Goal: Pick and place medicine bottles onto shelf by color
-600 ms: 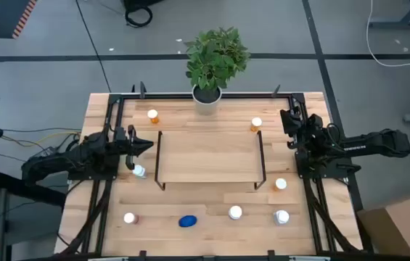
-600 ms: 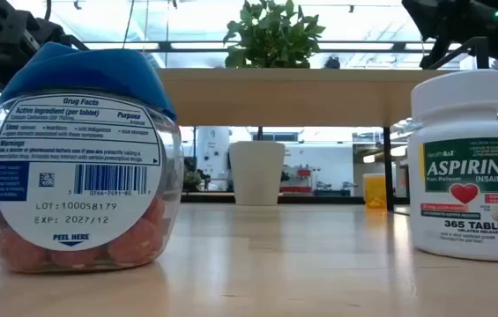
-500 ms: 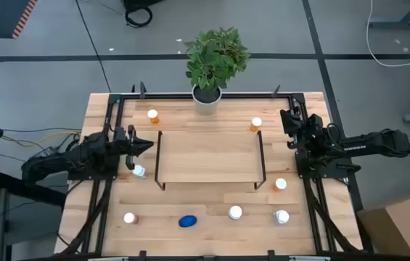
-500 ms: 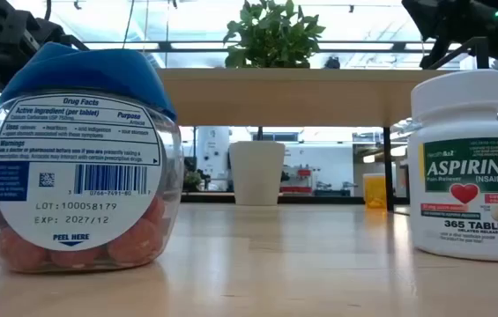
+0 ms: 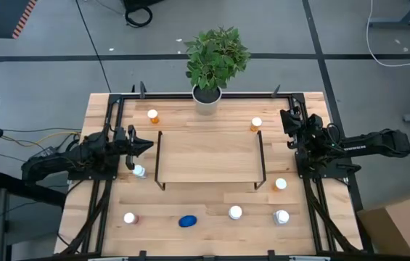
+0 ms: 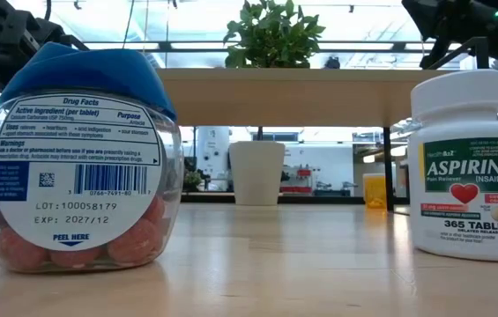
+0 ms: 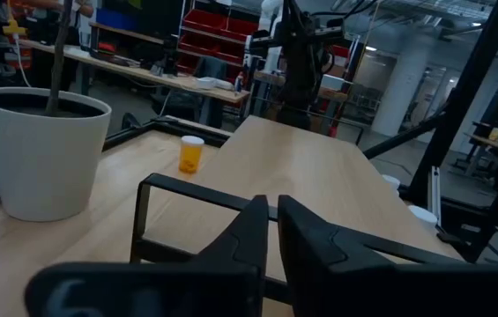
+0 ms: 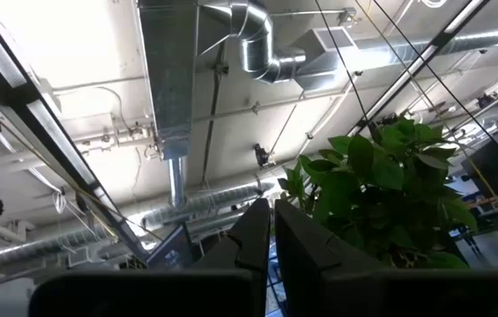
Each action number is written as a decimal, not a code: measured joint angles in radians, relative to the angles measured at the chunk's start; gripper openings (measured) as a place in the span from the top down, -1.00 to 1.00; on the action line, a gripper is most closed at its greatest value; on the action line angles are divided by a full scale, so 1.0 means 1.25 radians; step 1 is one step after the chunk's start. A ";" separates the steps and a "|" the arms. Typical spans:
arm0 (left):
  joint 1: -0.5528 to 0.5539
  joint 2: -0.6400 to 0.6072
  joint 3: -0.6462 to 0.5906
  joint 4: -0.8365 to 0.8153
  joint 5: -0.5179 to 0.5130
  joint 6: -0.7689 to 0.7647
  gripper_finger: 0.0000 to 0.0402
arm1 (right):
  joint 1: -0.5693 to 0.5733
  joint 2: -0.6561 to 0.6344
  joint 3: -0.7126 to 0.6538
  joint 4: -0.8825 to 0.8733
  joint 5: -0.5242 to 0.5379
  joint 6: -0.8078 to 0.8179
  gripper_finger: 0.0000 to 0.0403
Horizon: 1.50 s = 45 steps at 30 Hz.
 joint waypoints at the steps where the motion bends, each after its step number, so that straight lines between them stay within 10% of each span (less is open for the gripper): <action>1: 0.000 0.000 0.000 0.000 0.000 0.000 0.84 | 0.000 0.000 0.000 0.000 0.000 0.000 0.86; 45: 0.000 0.000 0.000 0.000 -0.006 0.042 0.85 | 0.000 0.000 0.000 0.000 0.000 0.000 0.86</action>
